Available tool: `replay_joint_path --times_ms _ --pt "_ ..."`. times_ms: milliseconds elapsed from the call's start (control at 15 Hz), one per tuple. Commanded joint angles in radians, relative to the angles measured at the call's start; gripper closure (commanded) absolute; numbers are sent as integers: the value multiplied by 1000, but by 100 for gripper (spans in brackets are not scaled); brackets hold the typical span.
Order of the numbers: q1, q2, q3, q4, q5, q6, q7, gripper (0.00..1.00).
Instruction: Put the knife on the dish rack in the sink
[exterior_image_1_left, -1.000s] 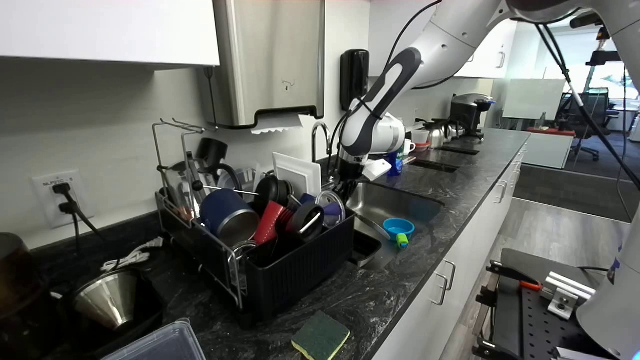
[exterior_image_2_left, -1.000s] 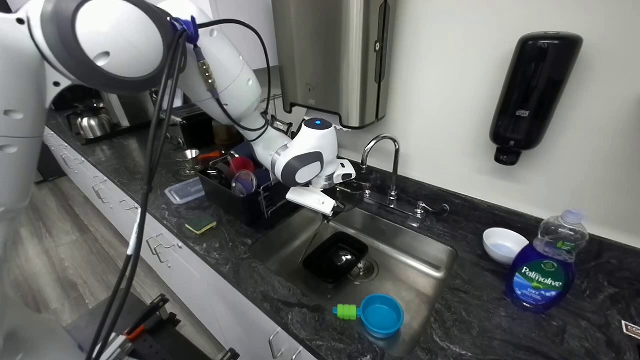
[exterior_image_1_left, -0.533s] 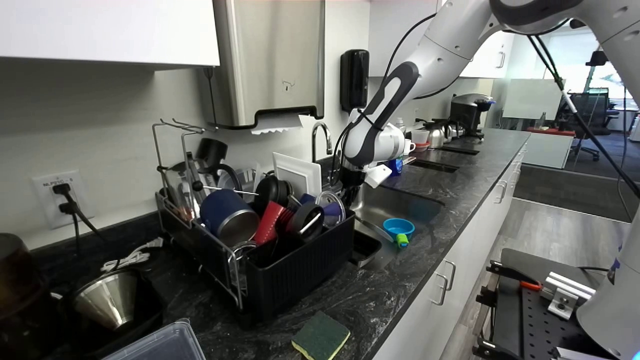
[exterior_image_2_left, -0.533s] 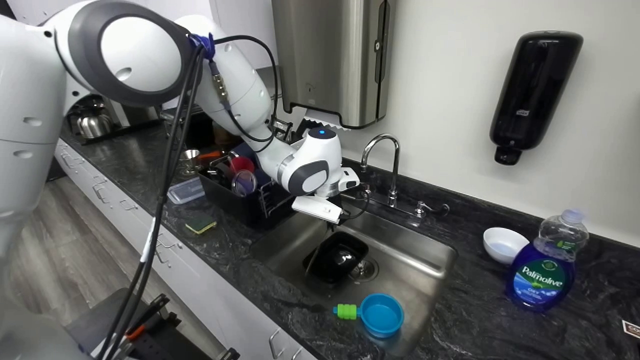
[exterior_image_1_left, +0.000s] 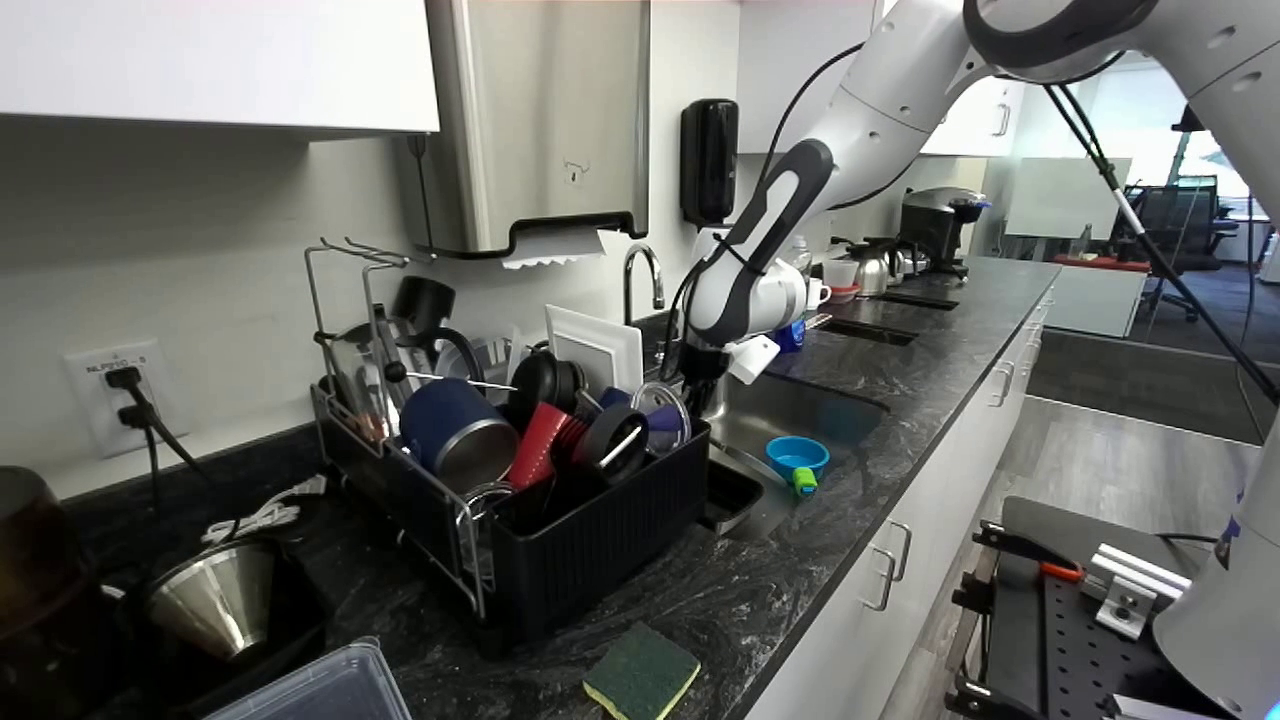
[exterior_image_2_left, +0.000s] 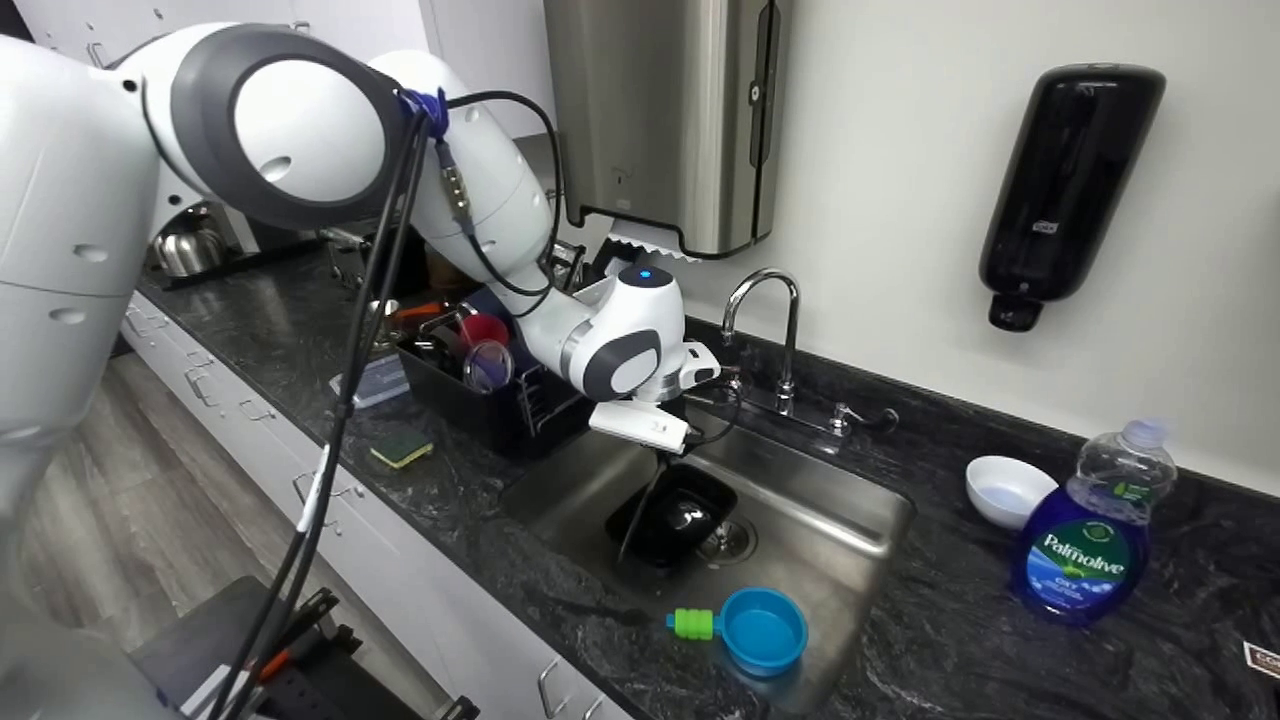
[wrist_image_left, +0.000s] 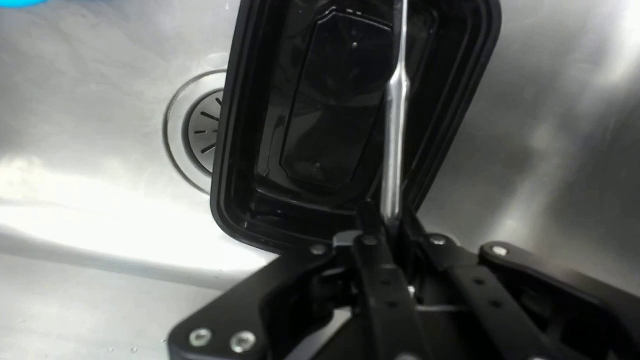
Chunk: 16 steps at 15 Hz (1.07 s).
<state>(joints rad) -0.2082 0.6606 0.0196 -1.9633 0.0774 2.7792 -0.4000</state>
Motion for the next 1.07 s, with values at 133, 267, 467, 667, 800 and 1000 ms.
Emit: replay_joint_path --times_ms 133,267,467,667,800,1000 --pt "-13 42 10 23 -57 25 10 97" --pt "-11 55 10 31 -71 28 11 97" --pt "-5 72 9 49 -93 34 12 97" --pt "3 95 11 80 -113 30 13 97" --pt "11 115 6 106 -127 27 15 97" --pt "17 152 6 149 -143 23 16 97"
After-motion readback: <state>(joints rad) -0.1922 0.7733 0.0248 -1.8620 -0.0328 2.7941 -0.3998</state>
